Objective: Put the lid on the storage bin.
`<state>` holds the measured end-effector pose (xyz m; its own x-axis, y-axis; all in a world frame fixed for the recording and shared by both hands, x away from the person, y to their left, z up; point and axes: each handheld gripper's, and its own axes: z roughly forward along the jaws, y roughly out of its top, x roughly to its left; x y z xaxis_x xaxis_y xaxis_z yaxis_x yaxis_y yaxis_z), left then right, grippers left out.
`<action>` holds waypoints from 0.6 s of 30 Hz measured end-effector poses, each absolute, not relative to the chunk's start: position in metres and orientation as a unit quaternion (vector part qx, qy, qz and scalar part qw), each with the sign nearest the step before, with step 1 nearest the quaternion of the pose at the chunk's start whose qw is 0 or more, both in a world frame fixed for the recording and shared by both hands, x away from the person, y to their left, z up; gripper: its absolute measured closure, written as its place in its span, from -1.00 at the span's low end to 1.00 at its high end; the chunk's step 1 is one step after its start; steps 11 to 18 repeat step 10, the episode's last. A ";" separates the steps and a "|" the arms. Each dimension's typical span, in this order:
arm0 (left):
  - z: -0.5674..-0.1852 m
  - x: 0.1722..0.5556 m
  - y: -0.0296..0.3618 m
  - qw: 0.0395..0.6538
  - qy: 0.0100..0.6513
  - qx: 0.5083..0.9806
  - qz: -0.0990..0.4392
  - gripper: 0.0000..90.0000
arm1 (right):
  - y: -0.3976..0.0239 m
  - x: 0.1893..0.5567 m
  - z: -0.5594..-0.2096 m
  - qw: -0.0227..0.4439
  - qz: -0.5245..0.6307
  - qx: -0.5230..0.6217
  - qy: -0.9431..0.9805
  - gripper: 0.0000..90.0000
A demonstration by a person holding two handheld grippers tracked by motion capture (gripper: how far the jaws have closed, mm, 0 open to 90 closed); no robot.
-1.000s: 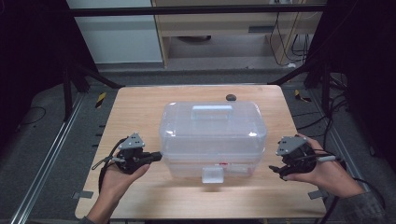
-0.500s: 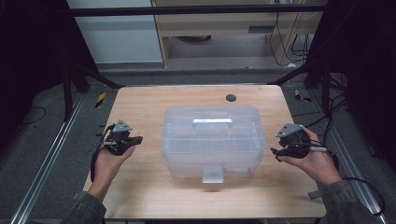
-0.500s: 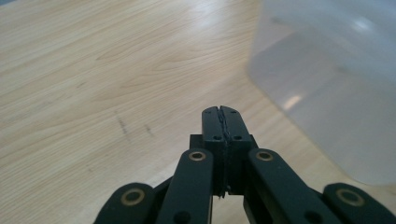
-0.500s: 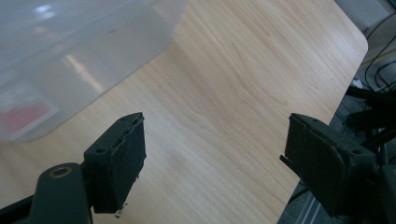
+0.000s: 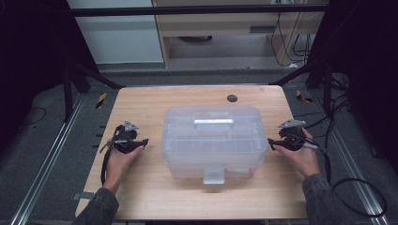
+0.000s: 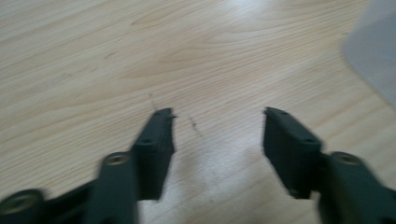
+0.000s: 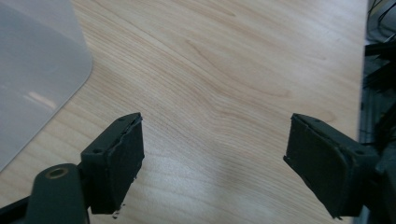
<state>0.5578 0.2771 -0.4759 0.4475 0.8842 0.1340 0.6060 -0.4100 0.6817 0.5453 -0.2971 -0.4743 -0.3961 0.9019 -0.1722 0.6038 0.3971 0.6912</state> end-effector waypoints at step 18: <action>-0.503 0.564 0.272 0.303 0.477 0.794 0.226 -0.92 | -0.297 0.552 -0.506 0.239 0.304 0.517 0.763 -0.79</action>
